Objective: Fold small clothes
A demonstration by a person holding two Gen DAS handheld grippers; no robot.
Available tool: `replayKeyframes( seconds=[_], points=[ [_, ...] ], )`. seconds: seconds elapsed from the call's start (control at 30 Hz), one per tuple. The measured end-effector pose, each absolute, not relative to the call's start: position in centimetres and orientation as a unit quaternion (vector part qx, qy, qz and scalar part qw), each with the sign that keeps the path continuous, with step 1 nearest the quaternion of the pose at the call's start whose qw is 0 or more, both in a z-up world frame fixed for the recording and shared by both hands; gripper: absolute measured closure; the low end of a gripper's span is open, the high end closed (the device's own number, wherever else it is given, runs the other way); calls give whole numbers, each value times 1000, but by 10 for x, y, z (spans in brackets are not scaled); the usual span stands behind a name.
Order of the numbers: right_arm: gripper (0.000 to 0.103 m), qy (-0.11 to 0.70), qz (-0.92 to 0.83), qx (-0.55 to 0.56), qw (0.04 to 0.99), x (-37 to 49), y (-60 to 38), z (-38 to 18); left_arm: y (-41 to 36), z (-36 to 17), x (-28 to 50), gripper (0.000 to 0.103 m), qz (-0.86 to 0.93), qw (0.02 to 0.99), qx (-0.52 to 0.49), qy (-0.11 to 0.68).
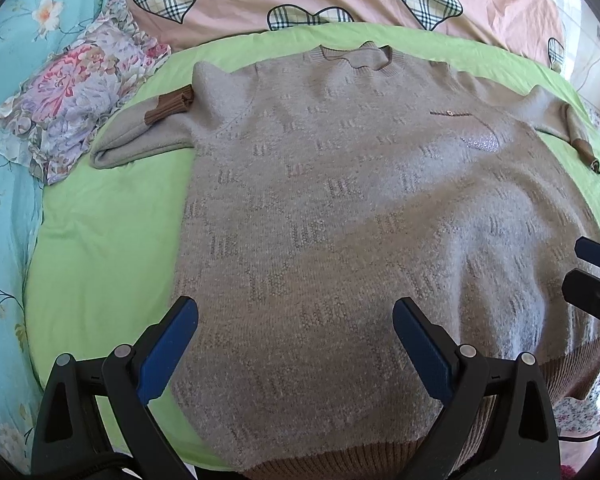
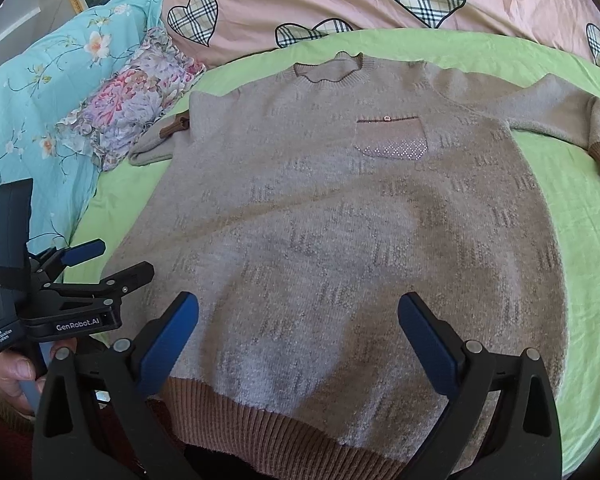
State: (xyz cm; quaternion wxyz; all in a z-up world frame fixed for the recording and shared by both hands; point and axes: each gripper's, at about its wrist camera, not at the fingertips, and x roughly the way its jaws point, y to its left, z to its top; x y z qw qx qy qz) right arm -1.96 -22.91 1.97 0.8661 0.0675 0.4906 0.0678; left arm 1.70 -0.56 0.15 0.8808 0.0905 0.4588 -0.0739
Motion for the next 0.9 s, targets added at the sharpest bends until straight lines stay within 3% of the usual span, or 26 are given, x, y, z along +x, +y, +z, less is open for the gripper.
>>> replayKeyframes(
  seconds=[0.13, 0.6, 0.9],
  points=[
    [11, 497, 61, 72, 863, -17, -235, 22, -6, 2, 26, 5, -80, 880, 84, 460],
    [13, 433, -43, 111, 893, -12, -342, 49, -5, 13, 81, 4, -75, 889, 60, 447],
    [29, 393, -168, 190, 884, -6, -479, 52, -16, 9, 109, 4, -78, 880, 64, 464]
  ],
)
